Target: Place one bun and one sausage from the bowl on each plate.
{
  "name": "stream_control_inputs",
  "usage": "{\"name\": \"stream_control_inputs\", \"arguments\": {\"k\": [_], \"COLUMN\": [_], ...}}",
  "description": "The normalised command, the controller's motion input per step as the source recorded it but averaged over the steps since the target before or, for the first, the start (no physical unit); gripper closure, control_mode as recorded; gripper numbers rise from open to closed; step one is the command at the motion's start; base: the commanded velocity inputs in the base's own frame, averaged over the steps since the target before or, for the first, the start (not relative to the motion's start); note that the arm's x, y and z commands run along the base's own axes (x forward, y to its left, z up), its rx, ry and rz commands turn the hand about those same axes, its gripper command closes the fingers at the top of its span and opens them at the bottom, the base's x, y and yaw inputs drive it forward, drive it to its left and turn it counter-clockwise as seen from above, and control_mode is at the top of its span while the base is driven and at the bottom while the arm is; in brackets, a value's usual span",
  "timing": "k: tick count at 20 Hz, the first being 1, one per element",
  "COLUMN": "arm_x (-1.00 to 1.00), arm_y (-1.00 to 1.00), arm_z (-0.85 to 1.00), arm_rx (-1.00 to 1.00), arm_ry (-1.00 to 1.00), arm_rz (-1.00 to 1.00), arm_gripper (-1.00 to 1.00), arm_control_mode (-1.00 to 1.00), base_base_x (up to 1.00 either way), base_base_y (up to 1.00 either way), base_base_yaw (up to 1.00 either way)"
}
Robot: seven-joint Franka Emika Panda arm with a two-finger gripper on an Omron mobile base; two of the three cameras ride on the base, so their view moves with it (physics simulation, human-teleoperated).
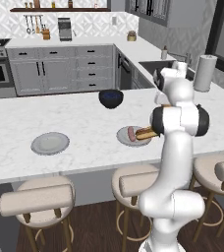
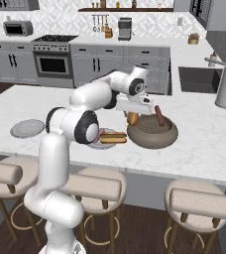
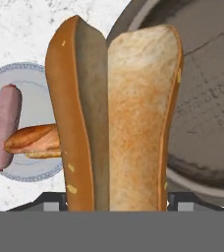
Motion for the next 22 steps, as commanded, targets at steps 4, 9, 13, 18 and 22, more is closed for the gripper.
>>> {"name": "stream_control_inputs", "arguments": {"k": [4, 9, 13, 18, 22], "arm_x": [-1.00, -0.46, 0.00, -0.02, -0.26], "arm_y": [0.87, 1.00, 1.00, 0.79, 0.06], "arm_z": [0.26, 0.46, 0.56, 0.66, 0.50], "arm_rx": [-0.16, -0.13, -0.03, 0.00, 0.03], "arm_ry": [-0.44, -0.15, 0.00, 0.04, 0.02], "arm_rz": [0.00, 0.00, 0.00, 0.00, 0.00], "arm_gripper": [1.00, 1.00, 1.00, 1.00, 1.00], "arm_control_mode": [-1.00, -1.00, -1.00, -1.00, -1.00], "base_base_x": [0.00, 0.00, 0.00, 0.00, 0.00], "base_base_y": [0.00, 0.00, 0.00, 0.00, 0.00], "base_base_yaw": [0.00, 0.00, 0.00, 0.00, 0.00]}}
